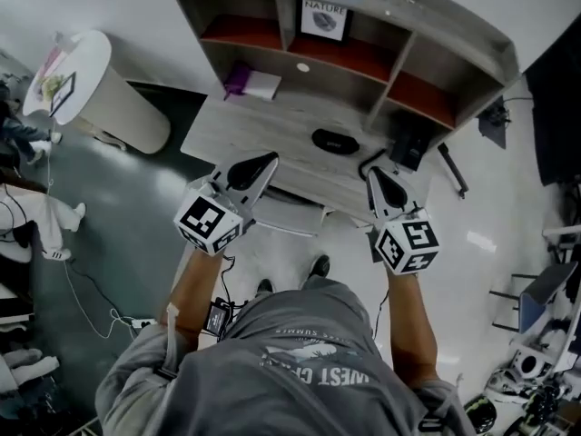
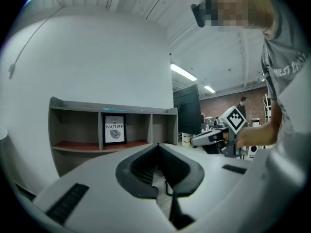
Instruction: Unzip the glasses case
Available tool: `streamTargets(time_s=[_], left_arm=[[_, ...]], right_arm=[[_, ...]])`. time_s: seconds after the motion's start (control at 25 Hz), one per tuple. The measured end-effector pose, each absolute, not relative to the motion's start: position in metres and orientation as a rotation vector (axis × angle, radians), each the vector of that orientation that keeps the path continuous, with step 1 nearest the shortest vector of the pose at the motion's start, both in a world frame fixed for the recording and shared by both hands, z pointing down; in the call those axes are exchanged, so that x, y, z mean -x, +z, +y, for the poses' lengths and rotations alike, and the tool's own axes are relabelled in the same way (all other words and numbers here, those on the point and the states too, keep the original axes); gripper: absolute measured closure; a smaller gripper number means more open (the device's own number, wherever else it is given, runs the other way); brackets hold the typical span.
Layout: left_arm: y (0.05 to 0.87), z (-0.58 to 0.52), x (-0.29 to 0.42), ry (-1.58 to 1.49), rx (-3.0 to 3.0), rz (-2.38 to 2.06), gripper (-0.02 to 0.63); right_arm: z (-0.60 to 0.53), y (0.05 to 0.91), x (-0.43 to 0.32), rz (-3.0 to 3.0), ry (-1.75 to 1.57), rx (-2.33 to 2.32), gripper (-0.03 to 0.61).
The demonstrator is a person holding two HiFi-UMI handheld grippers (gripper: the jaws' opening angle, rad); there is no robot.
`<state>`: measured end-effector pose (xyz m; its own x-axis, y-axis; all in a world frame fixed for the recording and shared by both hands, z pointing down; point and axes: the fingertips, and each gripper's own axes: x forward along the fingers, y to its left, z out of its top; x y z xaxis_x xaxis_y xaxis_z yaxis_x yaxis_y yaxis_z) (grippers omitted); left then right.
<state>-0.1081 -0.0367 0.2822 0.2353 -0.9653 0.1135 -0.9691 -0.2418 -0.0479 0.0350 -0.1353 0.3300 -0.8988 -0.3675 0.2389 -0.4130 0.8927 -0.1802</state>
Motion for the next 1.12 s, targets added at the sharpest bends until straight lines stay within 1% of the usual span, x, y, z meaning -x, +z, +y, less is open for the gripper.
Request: streamTargets(time_s=[0.44, 0.68, 0.88, 1.12], left_arm=[[0.303, -0.082, 0.118, 0.236, -2.3, -1.98, 0.615], [0.333, -0.108, 0.125, 0.181, -2.261, -1.979, 0.615], [0.347, -0.118, 0.143, 0.193, -2.305, -1.884, 0.615], [0.386, -0.136, 0.163, 0.189, -2.292, -1.833, 0.615]], right_arm=[[-0.201, 0.361, -0.018, -2.845, 0.375, -0.473, 0.566], [-0.227, 0.383, -0.006, -2.795, 0.353, -0.445, 0.566], [-0.222, 0.393, 0.01, -2.757, 0.356, -0.518, 0.566], [-0.229, 0.44, 0.028, -2.703, 0.268, -0.496, 0.566]])
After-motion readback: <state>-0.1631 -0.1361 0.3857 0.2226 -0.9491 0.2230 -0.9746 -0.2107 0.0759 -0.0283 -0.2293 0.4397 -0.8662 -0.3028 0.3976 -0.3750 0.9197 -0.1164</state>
